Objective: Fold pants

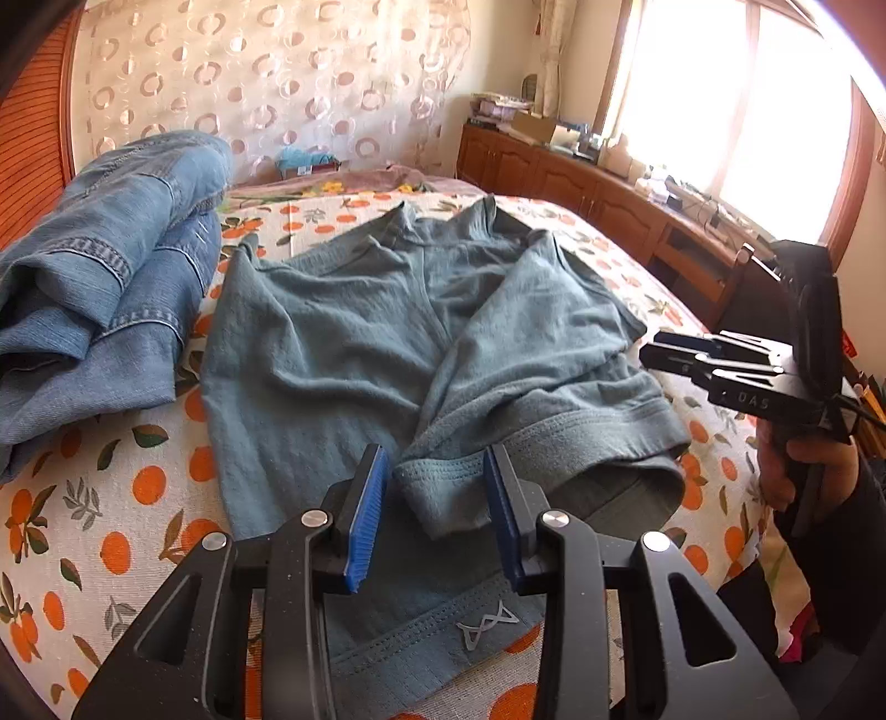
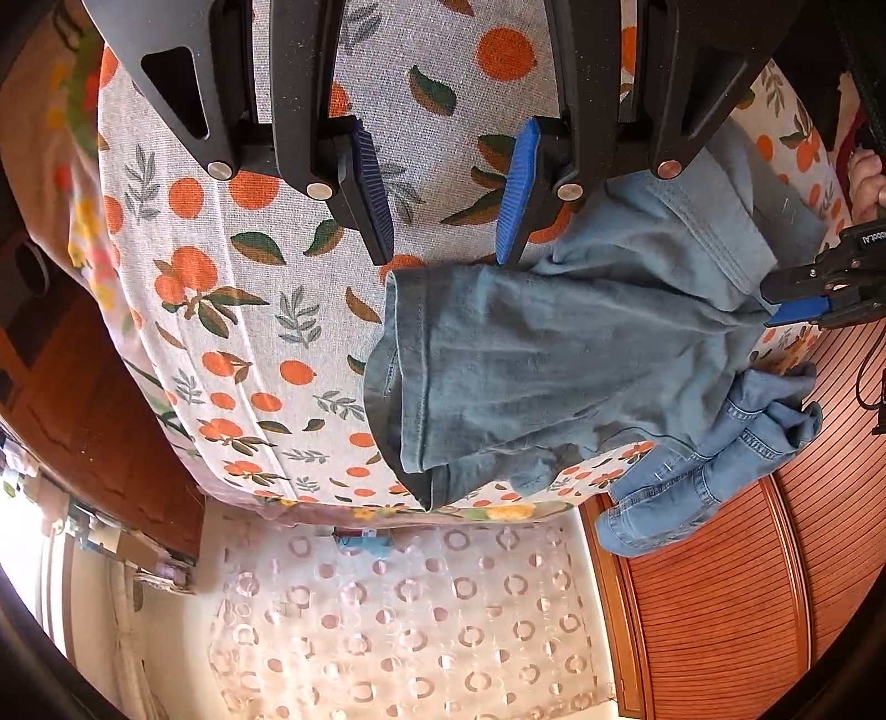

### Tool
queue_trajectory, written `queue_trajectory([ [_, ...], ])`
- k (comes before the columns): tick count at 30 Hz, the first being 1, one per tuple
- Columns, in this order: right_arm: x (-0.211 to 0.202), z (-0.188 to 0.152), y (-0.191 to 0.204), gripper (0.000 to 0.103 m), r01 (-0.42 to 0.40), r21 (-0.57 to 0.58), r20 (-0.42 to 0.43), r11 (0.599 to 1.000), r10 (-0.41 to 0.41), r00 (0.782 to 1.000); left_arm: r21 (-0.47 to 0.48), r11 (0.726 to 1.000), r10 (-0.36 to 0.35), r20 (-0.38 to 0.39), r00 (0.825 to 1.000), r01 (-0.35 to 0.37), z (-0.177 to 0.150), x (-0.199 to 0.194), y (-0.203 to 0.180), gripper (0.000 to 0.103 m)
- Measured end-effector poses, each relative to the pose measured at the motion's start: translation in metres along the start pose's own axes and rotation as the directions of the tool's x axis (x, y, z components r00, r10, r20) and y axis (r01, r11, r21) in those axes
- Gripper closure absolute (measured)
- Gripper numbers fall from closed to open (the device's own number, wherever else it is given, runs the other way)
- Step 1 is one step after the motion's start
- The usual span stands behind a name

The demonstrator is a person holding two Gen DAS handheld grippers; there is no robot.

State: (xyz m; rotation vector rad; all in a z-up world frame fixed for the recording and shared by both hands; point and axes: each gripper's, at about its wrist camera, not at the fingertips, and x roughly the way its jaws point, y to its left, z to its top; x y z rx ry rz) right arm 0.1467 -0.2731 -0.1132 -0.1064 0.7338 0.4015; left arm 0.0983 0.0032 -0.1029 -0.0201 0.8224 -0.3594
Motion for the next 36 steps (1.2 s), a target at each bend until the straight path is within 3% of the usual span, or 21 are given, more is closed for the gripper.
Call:
queue_trajectory([
  [13,0.004,0.002,-0.002,0.063,0.001,0.000,-0.024,1.000,-0.001,1.000,-0.002,1.000,-0.015,-0.022,1.000,0.015,-0.011,0.003,0.001,0.073],
  [21,0.009,0.014,0.002,0.063,0.057,-0.060,-0.075,0.997,-0.062,0.995,0.009,1.000,-0.018,0.000,1.000,0.018,-0.016,0.002,0.001,0.073],
  [33,0.027,0.036,-0.013,0.063,-0.017,-0.025,-0.117,1.000,0.014,0.993,-0.017,0.999,-0.034,0.016,0.999,0.034,-0.019,-0.003,0.004,0.073],
  [36,0.024,0.033,-0.015,0.083,-0.023,-0.028,-0.116,0.999,0.020,0.993,-0.024,0.999,-0.042,0.028,0.999,0.043,-0.021,-0.006,0.005,0.078],
])
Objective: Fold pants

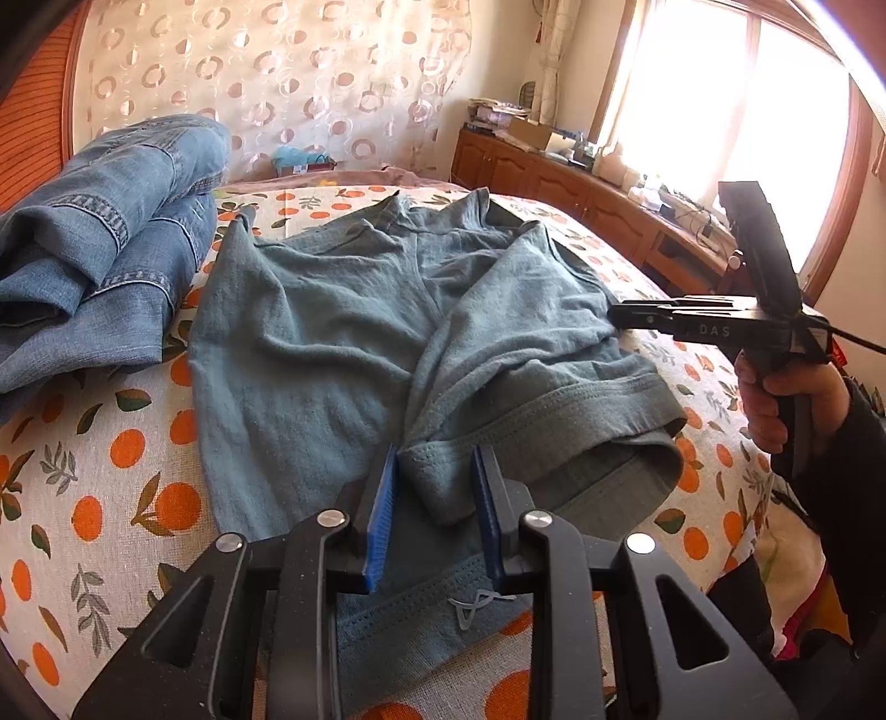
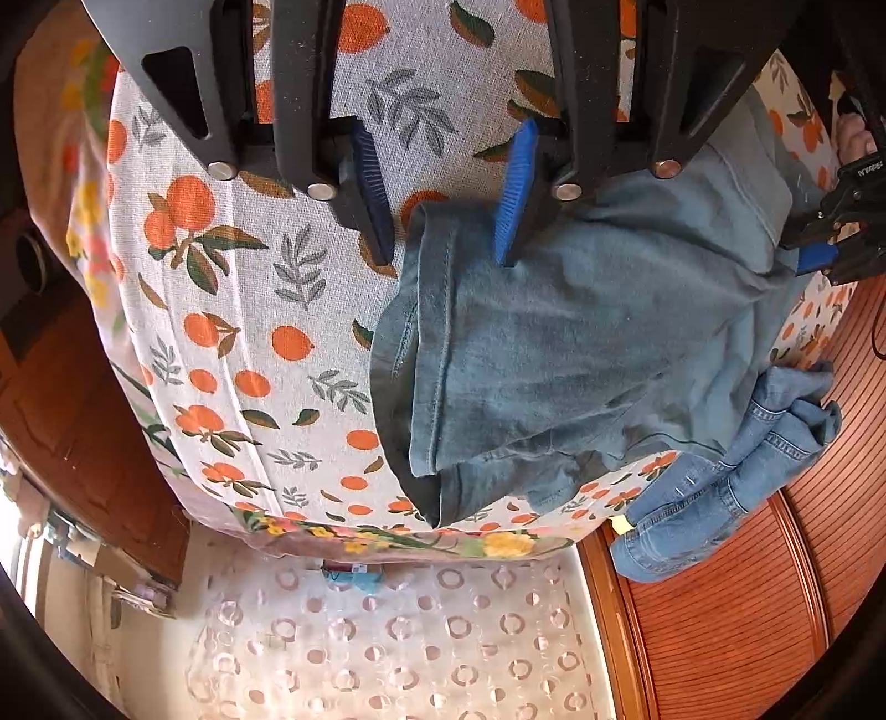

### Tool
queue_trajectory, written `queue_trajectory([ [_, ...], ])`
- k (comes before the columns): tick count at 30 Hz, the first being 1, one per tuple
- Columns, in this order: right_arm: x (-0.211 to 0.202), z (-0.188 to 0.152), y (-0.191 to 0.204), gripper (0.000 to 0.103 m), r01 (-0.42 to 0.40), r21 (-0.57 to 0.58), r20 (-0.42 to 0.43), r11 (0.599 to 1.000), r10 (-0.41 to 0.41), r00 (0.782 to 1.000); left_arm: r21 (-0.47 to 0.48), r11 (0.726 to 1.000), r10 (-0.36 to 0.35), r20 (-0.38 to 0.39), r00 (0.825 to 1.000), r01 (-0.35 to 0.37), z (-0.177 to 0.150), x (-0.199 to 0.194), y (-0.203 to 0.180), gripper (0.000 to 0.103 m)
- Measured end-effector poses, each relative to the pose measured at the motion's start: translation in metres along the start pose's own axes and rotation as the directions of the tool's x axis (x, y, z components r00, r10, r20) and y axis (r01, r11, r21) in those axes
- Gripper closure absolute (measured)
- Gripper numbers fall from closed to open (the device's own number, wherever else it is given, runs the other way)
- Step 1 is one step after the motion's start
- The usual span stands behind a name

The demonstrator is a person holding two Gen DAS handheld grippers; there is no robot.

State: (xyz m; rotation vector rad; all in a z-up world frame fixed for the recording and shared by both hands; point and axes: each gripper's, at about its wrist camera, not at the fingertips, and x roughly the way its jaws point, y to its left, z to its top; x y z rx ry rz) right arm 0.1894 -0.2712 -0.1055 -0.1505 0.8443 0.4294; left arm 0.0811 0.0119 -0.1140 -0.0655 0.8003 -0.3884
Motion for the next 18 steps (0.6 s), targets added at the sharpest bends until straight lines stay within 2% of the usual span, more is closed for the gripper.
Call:
queue_trajectory([
  [1,0.000,0.000,0.000,0.090,0.000,-0.008,-0.002,1.000,0.000,1.000,0.000,1.000,0.000,0.001,1.000,0.000,0.000,0.000,0.000,0.078],
  [3,-0.001,0.001,0.001,0.096,-0.017,-0.021,-0.014,1.000,0.017,1.000,-0.004,1.000,-0.005,0.008,1.000,0.005,0.000,-0.002,-0.001,0.082],
  [6,-0.004,0.006,0.003,0.097,-0.012,-0.031,-0.007,0.999,0.012,1.000,-0.006,1.000,-0.013,0.021,1.000,0.013,0.002,-0.006,-0.001,0.089],
  [9,-0.019,0.019,0.006,0.097,-0.010,-0.031,0.053,0.999,0.012,0.999,-0.005,1.000,-0.019,0.042,0.999,0.019,0.005,-0.015,-0.002,0.092],
  [13,-0.040,0.054,0.024,0.097,-0.025,-0.075,0.126,0.997,0.035,0.991,-0.006,0.999,-0.035,0.063,0.997,0.036,0.005,-0.030,0.000,0.093],
  [18,-0.040,0.101,0.066,0.097,-0.046,-0.168,0.174,0.985,0.075,0.982,-0.043,0.998,-0.037,0.078,0.996,0.041,-0.004,-0.044,0.014,0.093],
])
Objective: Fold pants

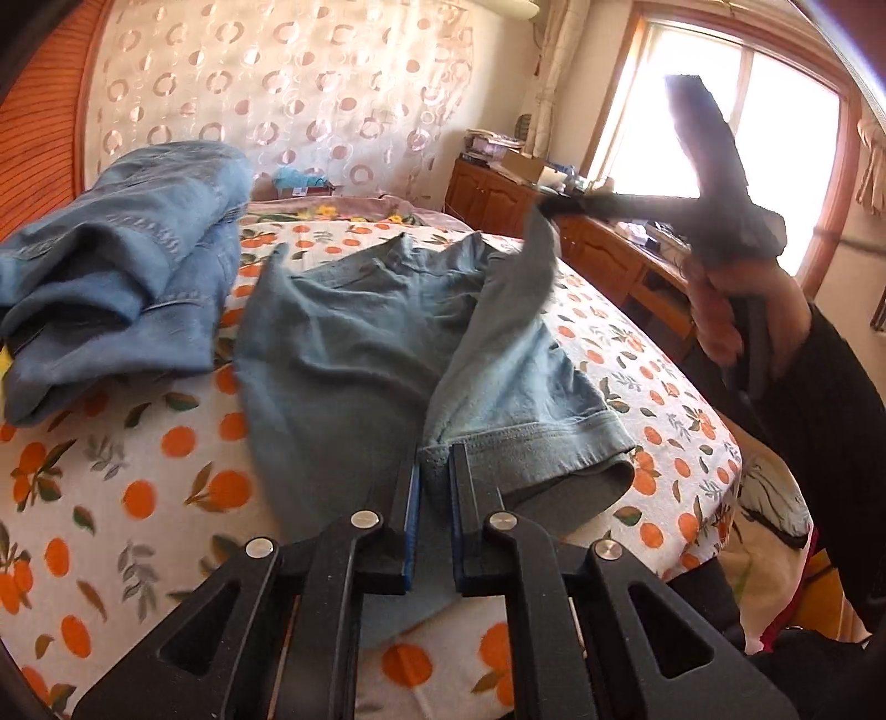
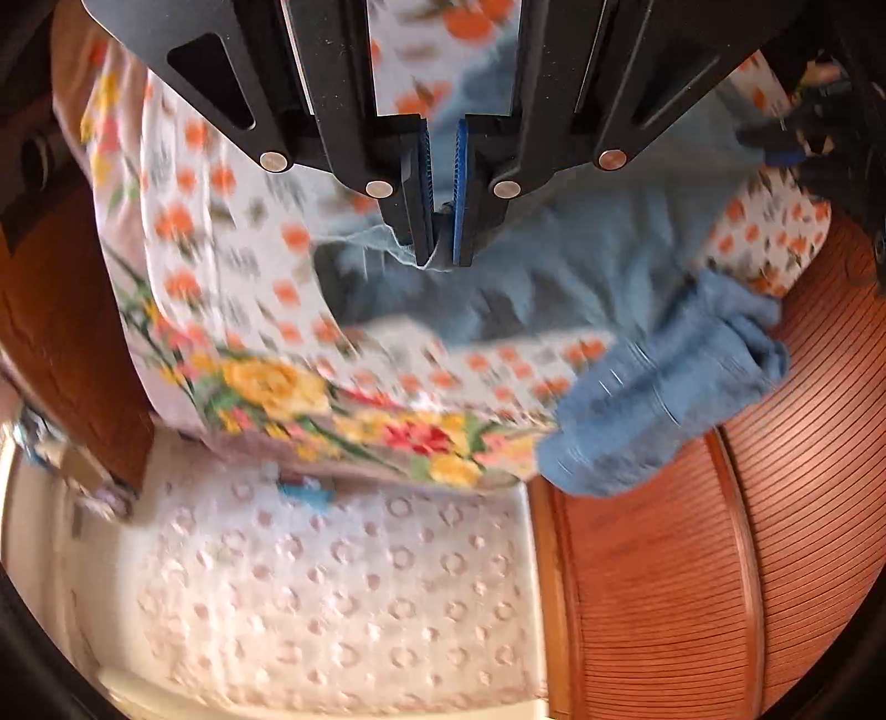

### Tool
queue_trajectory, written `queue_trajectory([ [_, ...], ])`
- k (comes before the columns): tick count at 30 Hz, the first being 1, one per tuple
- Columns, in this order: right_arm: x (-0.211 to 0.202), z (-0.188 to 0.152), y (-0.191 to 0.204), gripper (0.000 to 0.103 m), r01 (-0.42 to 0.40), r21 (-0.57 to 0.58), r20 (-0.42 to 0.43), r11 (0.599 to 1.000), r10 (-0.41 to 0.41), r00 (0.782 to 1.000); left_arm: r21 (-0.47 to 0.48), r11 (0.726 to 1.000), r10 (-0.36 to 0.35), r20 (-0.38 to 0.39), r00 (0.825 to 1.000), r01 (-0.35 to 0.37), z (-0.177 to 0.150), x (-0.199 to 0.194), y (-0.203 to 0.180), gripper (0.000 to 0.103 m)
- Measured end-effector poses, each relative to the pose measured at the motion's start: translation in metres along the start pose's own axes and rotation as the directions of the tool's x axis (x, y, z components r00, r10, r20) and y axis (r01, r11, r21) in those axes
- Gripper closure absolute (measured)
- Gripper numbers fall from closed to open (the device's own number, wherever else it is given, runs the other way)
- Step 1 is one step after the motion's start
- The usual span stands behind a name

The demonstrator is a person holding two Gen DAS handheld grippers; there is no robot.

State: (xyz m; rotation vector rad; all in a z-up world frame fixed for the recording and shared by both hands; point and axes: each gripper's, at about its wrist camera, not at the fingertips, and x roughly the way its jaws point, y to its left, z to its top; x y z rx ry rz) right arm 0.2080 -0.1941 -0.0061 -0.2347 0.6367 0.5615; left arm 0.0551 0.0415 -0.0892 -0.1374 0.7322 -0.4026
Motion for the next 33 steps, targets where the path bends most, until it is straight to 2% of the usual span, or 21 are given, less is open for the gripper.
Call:
queue_trajectory([
  [5,0.036,0.033,0.044,0.097,-0.056,-0.072,0.001,0.996,0.056,0.998,-0.047,0.999,0.001,-0.010,1.000,-0.002,-0.012,-0.007,0.015,0.093],
  [10,0.080,0.044,0.078,0.097,-0.117,-0.104,-0.034,0.988,0.114,0.993,-0.081,0.997,0.008,-0.011,1.000,-0.008,-0.025,-0.014,0.028,0.093],
  [18,0.122,0.056,0.090,0.096,-0.173,-0.088,-0.071,0.981,0.167,0.983,-0.100,0.995,0.009,-0.030,1.000,-0.012,-0.039,-0.014,0.033,0.093],
  [19,0.127,0.057,0.091,0.089,-0.188,-0.074,-0.086,0.979,0.181,0.980,-0.099,0.995,0.012,-0.030,0.999,-0.014,-0.040,-0.013,0.033,0.093],
  [20,0.128,0.057,0.090,0.085,-0.194,-0.065,-0.096,0.979,0.187,0.978,-0.099,0.995,0.012,-0.030,0.999,-0.015,-0.040,-0.012,0.032,0.093],
  [22,0.125,0.055,0.086,0.070,-0.183,-0.062,-0.094,0.981,0.177,0.980,-0.101,0.995,0.012,-0.028,1.000,-0.014,-0.041,-0.011,0.031,0.093],
  [26,0.107,0.045,0.076,0.067,-0.166,-0.072,-0.081,0.983,0.160,0.984,-0.097,0.995,0.019,-0.034,0.999,-0.022,-0.042,-0.014,0.034,0.093],
  [33,0.071,-0.002,0.062,0.064,-0.133,-0.045,-0.073,0.990,0.129,0.989,-0.106,0.993,0.043,-0.041,0.998,-0.047,-0.033,-0.013,0.033,0.085],
])
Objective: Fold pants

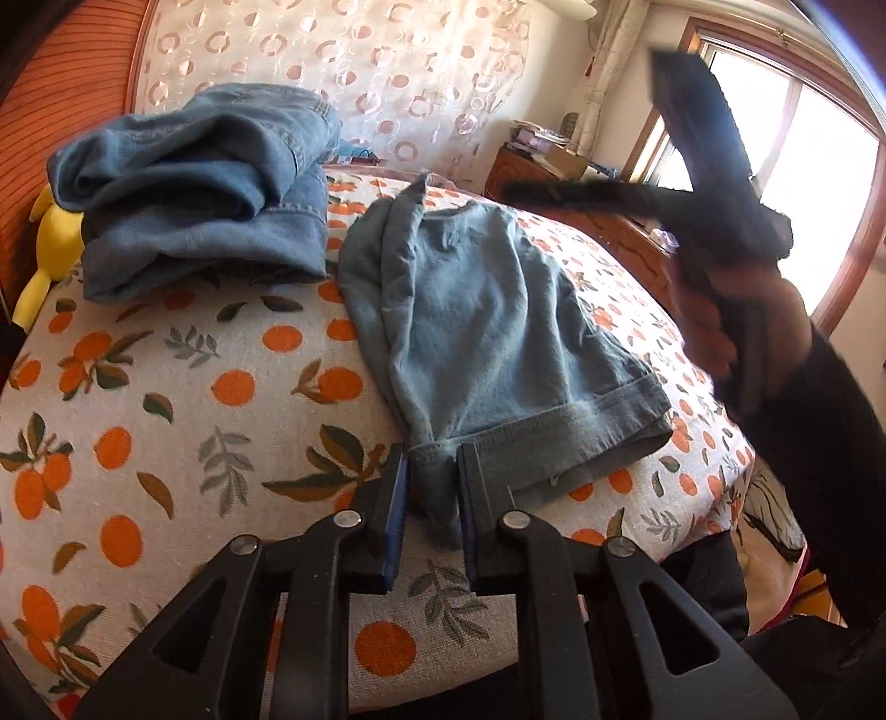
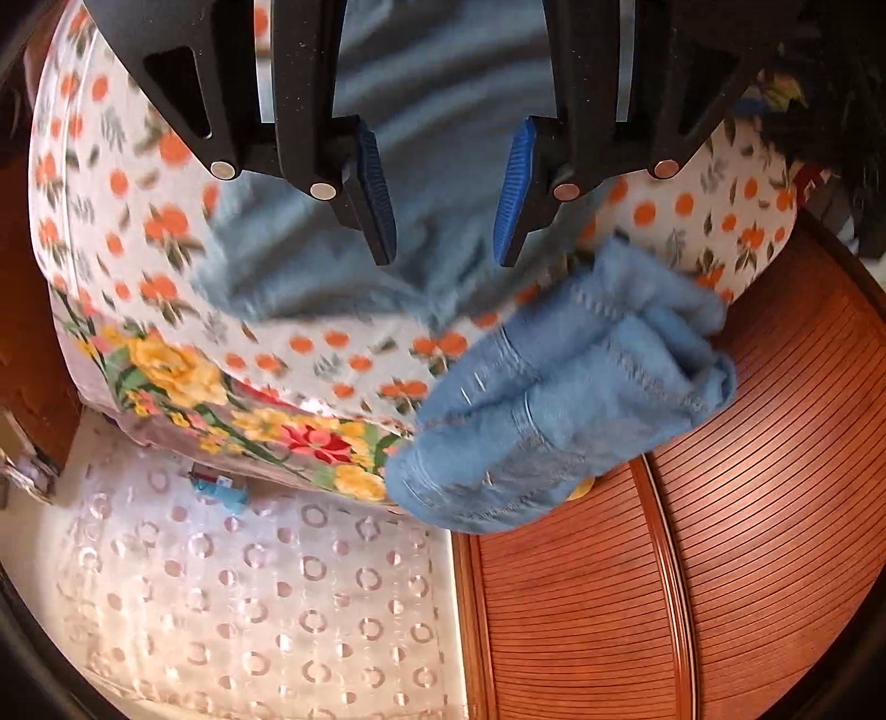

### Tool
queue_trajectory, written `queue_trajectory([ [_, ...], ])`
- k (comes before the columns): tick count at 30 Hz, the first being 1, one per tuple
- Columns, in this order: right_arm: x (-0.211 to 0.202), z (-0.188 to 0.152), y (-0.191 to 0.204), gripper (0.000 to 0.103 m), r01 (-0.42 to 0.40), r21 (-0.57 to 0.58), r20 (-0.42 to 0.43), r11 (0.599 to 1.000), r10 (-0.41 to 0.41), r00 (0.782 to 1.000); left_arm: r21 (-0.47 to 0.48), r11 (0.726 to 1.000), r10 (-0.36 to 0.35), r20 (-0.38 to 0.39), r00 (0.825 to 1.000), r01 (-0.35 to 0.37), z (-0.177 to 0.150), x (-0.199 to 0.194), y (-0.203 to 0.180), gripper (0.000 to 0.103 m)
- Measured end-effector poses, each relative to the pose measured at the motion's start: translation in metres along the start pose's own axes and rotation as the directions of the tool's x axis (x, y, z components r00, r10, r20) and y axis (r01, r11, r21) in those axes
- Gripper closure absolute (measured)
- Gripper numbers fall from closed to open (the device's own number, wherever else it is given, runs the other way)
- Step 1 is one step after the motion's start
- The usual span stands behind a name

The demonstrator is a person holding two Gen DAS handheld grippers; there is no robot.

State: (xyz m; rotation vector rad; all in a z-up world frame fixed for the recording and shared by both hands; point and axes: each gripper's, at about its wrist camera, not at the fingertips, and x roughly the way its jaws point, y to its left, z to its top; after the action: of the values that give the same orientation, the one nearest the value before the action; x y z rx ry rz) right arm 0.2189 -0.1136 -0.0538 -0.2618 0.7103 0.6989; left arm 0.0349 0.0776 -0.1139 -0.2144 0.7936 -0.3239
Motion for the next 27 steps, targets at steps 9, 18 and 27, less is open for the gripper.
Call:
queue_trajectory([
  [9,-0.018,-0.055,0.002,0.063,0.040,0.056,-0.029,0.998,-0.038,0.999,0.059,0.996,0.056,0.071,0.996,-0.060,0.041,-0.008,-0.002,0.056],
  [18,-0.015,-0.083,-0.005,0.063,0.092,0.138,-0.060,0.986,-0.084,0.995,0.164,0.981,0.102,0.047,0.994,-0.108,0.110,0.039,0.001,0.070],
  [27,-0.018,-0.092,-0.001,0.063,0.118,0.117,-0.031,0.986,-0.115,0.993,0.198,0.960,0.207,-0.025,0.978,-0.198,0.155,0.098,0.013,0.079],
])
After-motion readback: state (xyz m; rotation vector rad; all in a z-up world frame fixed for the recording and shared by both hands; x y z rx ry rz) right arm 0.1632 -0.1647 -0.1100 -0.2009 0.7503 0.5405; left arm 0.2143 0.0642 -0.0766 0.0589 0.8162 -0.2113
